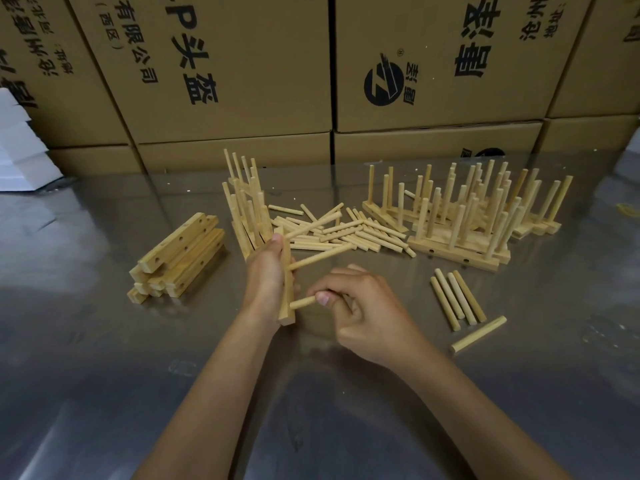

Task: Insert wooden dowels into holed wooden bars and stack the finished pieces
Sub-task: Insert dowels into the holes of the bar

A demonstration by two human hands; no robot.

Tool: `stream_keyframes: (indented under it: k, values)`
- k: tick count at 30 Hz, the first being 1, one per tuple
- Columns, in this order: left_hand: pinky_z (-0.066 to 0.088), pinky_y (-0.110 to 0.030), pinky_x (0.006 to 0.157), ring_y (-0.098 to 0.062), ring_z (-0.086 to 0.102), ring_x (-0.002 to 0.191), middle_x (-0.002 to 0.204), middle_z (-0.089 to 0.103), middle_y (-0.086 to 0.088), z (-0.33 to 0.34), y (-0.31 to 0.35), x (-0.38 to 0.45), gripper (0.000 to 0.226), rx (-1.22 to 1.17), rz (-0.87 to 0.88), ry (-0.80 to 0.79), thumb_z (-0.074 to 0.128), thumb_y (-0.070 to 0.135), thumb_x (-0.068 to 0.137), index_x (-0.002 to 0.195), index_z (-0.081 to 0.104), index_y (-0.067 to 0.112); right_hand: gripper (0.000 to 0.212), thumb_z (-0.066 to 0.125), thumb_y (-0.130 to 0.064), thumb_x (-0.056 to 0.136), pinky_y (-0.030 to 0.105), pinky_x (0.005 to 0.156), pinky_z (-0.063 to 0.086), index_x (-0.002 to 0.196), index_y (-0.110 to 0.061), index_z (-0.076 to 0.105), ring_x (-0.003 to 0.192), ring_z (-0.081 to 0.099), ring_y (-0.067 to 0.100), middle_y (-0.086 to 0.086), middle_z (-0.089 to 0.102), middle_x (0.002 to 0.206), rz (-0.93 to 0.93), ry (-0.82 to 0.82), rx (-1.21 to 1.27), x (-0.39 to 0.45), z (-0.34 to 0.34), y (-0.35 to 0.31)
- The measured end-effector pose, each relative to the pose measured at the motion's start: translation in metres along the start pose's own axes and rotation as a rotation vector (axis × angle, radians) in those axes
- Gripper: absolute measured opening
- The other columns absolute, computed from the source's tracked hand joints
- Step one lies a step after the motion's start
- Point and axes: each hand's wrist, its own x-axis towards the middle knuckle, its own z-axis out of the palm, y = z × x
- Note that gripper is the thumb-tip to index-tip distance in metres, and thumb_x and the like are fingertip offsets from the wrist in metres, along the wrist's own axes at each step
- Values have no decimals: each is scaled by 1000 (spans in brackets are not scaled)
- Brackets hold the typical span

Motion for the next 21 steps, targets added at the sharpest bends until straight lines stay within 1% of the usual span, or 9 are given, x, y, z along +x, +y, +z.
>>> stream_keyframes:
  k: [4,7,9,11,13,15,17,19,21]
  values:
    - [40,-26,47,-14,49,60,76,51,0,-1,0,-1,32,16,22,18,42,40,105,104,64,16,19,57,-6,93,14,66,33,88,-17,71,72,48,7,-20,53,68,8,-21,-5,-2,1,1]
    - [42,-26,47,-13,49,55,74,55,-2,-1,4,0,33,-92,-34,15,44,38,105,111,65,14,18,51,-22,100,37,53,38,90,-26,65,57,50,14,-3,60,65,129,-94,90,-1,-2,5]
    - [44,-24,46,-12,52,54,70,57,-2,-3,4,0,35,-155,-85,5,46,36,104,117,67,11,21,45,-28,104,38,52,39,89,-25,59,51,48,15,-3,57,58,196,-84,193,0,-4,2]
    - [41,-19,40,-10,51,49,65,55,-1,-4,2,-1,36,-197,-103,-30,45,33,104,121,65,8,18,42,-27,105,48,62,47,92,-20,52,60,57,32,-2,64,61,239,-52,390,2,-8,-1]
    - [39,-18,38,-10,50,47,65,53,-1,-6,2,-2,33,-236,-112,-58,43,30,105,120,63,8,12,43,-23,105,56,67,45,95,-16,47,68,57,47,5,72,71,242,-11,574,4,-12,-4]
    - [38,-19,39,-10,48,44,62,51,-2,-6,3,-3,28,-251,-115,-86,41,29,105,112,60,10,7,47,-16,103,43,61,49,97,-13,47,65,59,35,11,74,79,233,48,700,4,-13,-5]
    - [41,-26,47,-15,48,50,62,49,-3,-5,1,-3,25,-235,-126,-99,40,30,105,105,56,10,5,48,-10,102,27,63,52,98,-6,48,66,62,18,16,74,84,226,77,815,3,-10,-8]
    - [38,-33,53,-22,42,55,64,42,-7,-3,-1,-2,28,-224,-167,-141,39,34,105,104,52,9,7,48,-5,101,29,67,55,99,3,48,70,64,20,22,72,88,208,86,856,3,-4,-11]
    - [33,-33,52,-24,36,55,64,36,-7,-1,-3,-3,29,-218,-199,-170,38,36,105,108,50,9,9,48,-1,100,33,70,56,99,8,49,73,65,24,26,70,92,197,110,852,3,1,-14]
